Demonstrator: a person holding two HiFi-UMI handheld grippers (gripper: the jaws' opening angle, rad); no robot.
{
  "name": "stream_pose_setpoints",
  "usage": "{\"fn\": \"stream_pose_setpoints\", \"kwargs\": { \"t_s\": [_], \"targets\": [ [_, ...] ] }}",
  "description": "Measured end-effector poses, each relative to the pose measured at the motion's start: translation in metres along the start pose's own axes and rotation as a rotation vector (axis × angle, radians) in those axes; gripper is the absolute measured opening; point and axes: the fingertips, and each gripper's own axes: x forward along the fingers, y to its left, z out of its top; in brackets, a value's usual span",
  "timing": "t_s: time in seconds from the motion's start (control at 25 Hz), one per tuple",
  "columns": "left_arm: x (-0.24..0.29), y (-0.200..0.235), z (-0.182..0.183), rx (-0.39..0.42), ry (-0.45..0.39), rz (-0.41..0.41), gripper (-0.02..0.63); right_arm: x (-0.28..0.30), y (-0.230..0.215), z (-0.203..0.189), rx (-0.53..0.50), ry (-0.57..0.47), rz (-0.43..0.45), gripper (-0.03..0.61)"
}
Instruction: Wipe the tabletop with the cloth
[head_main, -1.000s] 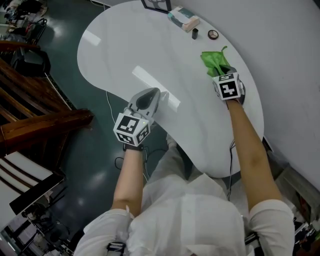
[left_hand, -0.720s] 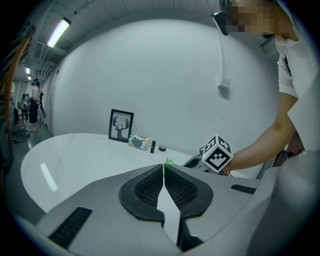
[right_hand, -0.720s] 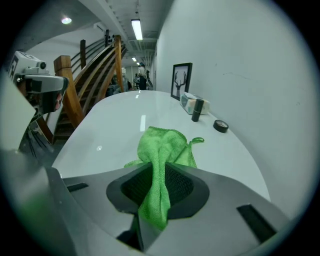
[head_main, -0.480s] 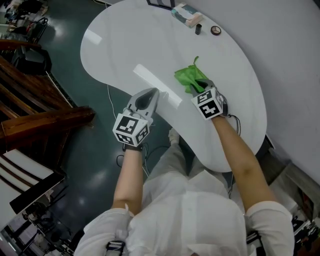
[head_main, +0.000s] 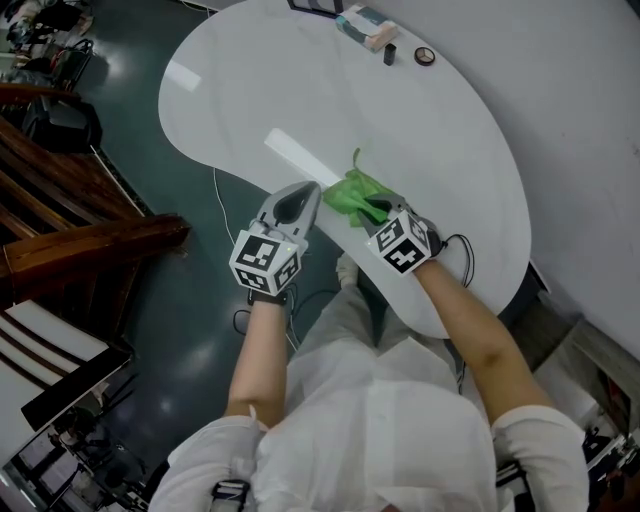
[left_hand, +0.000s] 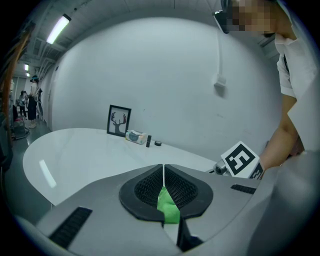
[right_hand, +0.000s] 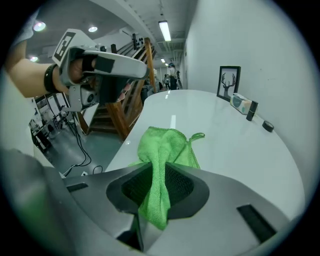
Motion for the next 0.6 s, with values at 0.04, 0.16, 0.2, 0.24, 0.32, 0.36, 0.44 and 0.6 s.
{"fn": "stream_pose_setpoints", "kwargs": {
  "t_s": [0.04,0.16,0.2,0.24,0.32,0.36,0.44,0.6],
  "targets": [
    [0.002,-0.002,-0.001,0.001,0.003,-0.005,0.018,-0.001,0.006,-0.002,-0.010,-0.002,0.013,0.069],
    [0.009,-0.011,-0.004,0.005,0.015,-0.023,0.020,-0.005,0.018,-0.011,-0.046,-0.010,0.051,0.069],
    [0.012,-0.014,-0.005,0.007,0.018,-0.029,0.019,-0.007,0.020,-0.014,-0.065,-0.012,0.064,0.071],
    [0.015,-0.017,-0.006,0.007,0.022,-0.034,0.020,-0.009,0.022,-0.017,-0.088,-0.014,0.078,0.069],
    [0.021,-0.023,-0.006,0.009,0.029,-0.044,0.020,-0.015,0.024,-0.024,-0.143,-0.015,0.106,0.069],
    [0.023,-0.027,-0.006,0.011,0.033,-0.050,0.019,-0.018,0.023,-0.028,-0.167,-0.014,0.119,0.070],
    [0.028,-0.034,-0.005,0.016,0.039,-0.062,0.018,-0.026,0.020,-0.036,-0.201,-0.011,0.138,0.069],
    [0.039,-0.048,-0.003,0.025,0.047,-0.084,0.018,-0.043,-0.005,-0.053,-0.193,-0.009,0.135,0.070]
  ]
}}
